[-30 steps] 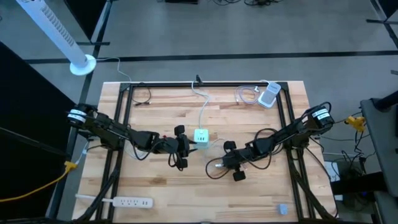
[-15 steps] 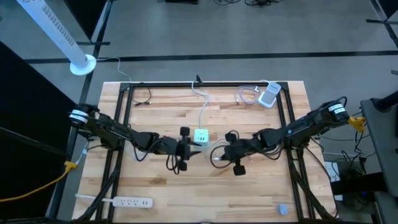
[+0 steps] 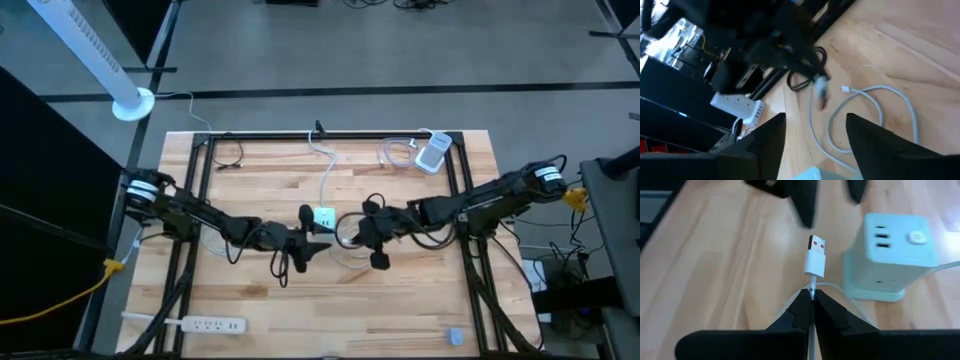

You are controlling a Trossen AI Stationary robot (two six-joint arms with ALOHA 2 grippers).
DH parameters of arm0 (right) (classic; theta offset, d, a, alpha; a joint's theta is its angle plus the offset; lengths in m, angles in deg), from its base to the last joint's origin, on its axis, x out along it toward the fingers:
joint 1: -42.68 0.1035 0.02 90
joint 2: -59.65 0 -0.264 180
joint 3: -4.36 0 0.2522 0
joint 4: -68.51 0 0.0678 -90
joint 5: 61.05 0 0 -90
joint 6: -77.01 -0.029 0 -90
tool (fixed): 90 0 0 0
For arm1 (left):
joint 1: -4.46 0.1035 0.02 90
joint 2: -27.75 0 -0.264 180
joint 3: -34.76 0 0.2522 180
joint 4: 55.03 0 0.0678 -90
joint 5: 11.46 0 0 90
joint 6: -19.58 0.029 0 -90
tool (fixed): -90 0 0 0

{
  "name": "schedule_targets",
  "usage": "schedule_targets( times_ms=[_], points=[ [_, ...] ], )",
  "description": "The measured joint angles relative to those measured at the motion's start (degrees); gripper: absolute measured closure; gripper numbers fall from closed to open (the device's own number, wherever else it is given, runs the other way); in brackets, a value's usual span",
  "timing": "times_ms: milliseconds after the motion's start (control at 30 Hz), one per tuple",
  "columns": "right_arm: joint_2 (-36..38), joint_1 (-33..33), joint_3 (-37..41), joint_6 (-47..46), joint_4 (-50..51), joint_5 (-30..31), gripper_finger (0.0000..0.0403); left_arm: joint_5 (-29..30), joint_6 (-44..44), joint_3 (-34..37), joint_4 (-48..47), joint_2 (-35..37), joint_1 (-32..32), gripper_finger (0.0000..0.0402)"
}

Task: Insert USB
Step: Insert the right white USB cable into the green outlet

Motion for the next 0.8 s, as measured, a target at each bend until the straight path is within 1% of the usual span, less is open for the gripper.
schedule_targets(
  times_ms=[133, 267, 433, 667, 800],
  points=[
    [0.12, -0.97, -1.27, 1.92, -0.41, -1.77, 0.0403, 0.39, 0.96, 0.00, 1.10, -0.96, 0.00, 0.0190],
    [-0.49, -1.22, -1.74, 3.61, -0.20, -2.63, 0.0403, 0.44, 1.44, 0.00, 3.19, -1.14, 0.30, 0.0202],
    [-2.11, -1.41, -3.28, 4.14, -0.50, -4.04, 0.0403, 0.61, 2.28, -0.02, 4.04, -2.20, 0.85, 0.0234],
    [-2.55, -1.89, -4.48, 5.60, -2.17, -4.05, 0.0403, 0.55, 0.90, -0.02, 5.85, -2.25, 0.69, 0.0287],
    [-2.57, -2.71, -4.46, 4.63, -2.13, -4.06, 0.0403, 0.55, 0.76, -0.02, 6.47, -2.15, 0.63, 0.0320]
  ],
)
